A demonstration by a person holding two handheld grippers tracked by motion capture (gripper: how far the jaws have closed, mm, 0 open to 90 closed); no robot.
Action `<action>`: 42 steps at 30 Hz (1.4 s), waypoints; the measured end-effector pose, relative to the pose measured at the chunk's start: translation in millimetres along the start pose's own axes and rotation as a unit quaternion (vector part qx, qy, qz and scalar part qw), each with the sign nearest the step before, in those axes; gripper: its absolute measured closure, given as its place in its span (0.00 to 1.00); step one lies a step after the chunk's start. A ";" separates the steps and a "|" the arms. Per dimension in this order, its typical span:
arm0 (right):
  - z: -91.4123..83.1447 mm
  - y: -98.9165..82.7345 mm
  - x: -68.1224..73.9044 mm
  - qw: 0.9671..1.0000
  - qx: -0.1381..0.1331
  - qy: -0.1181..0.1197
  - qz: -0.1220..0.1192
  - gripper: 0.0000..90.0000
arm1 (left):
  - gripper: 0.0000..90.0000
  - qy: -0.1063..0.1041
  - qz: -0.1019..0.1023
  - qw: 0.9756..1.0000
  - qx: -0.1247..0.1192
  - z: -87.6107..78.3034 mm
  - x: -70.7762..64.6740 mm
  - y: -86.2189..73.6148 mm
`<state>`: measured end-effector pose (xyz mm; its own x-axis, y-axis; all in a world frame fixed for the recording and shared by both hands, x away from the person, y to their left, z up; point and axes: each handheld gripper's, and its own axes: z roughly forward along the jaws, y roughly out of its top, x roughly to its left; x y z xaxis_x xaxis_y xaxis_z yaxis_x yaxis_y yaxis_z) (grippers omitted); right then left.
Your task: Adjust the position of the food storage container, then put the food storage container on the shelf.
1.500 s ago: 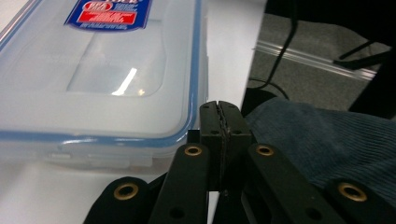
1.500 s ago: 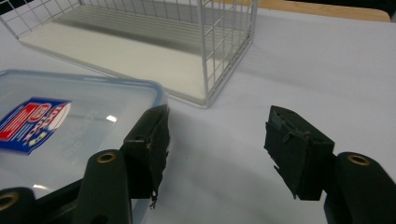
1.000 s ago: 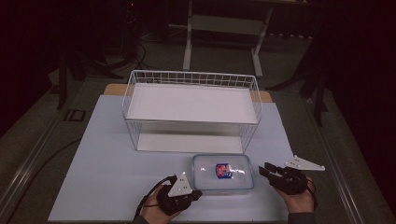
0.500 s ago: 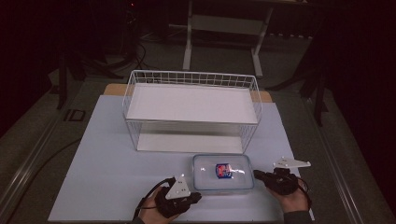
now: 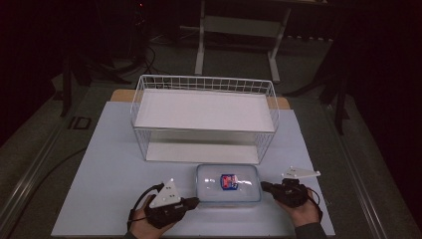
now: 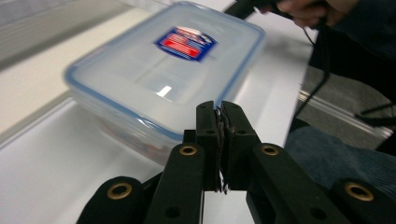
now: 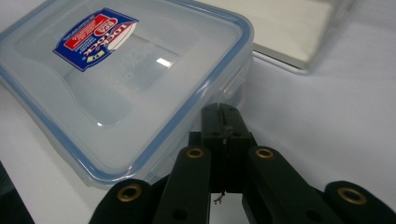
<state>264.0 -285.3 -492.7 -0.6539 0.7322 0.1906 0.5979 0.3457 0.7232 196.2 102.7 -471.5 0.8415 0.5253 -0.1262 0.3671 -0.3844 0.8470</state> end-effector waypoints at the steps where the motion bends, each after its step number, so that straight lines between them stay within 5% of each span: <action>1: 0.0 0.0 0.0 1.000 0.000 0.000 0.000 1.00 | 0.95 0.000 0.000 1.000 0.000 0.0 0.0 0.0; 17: 41.1 25.9 40.4 0.998 0.009 0.035 -0.043 1.00 | 0.92 0.081 -0.062 0.995 -0.016 -36.2 45.7 -10.3; 25: 47.1 31.7 43.1 0.999 0.002 0.023 -0.038 0.90 | 0.78 0.104 -0.091 0.990 -0.026 -46.8 63.5 -15.1; 28: 39.2 32.1 38.0 1.000 -0.020 0.014 -0.015 0.75 | 0.70 0.111 -0.122 0.986 -0.038 -50.4 74.8 -19.4; 32: 31.9 33.3 35.1 0.998 -0.056 0.041 0.008 0.63 | 0.63 0.119 -0.148 0.980 -0.051 -51.4 85.7 -22.9; 38: 31.8 33.0 36.9 0.995 -0.055 0.064 0.050 0.49 | 0.53 0.100 -0.205 0.973 -0.049 -44.3 100.7 -29.6; 42: 35.2 32.8 35.7 0.990 -0.055 0.093 0.092 0.41 | 0.46 0.089 -0.225 0.969 -0.044 -37.9 103.5 -31.1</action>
<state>276.6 -227.2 -485.6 -0.6185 0.6533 0.4367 0.6677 0.1438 0.7304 256.9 197.8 -491.3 0.5201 0.7500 -0.4086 0.6387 -0.0240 0.7691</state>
